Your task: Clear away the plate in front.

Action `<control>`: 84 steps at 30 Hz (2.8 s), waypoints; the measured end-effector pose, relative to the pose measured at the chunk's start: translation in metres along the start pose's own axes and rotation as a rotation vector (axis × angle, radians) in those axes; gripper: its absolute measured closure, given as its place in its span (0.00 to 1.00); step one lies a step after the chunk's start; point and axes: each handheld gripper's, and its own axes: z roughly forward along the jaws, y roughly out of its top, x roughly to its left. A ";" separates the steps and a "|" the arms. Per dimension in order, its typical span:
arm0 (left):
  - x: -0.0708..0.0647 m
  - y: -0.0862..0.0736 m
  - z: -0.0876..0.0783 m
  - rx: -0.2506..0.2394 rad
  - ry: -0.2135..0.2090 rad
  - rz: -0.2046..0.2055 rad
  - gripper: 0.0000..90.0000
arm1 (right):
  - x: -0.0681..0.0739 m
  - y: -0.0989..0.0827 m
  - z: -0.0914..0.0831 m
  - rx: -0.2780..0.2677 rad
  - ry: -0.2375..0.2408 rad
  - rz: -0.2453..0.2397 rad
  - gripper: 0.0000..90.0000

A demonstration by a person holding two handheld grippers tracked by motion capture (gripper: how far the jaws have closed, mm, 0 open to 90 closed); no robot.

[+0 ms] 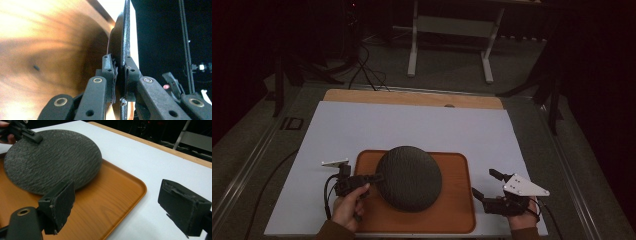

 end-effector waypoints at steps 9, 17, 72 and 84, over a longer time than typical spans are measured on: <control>0.001 -0.012 0.017 0.067 0.027 0.045 0.94 | 0.000 0.000 0.000 0.000 0.001 -0.002 0.15; 0.001 -0.008 0.020 0.099 0.133 0.144 0.92 | 0.001 0.000 0.001 0.004 0.004 -0.004 0.15; -0.079 0.010 -0.098 -0.370 0.602 1.200 0.38 | -0.004 0.000 -0.001 0.005 -0.005 -0.002 0.15; -0.033 0.026 -0.134 -0.445 0.654 1.052 0.34 | -0.007 -0.002 -0.003 -0.006 -0.029 0.013 0.13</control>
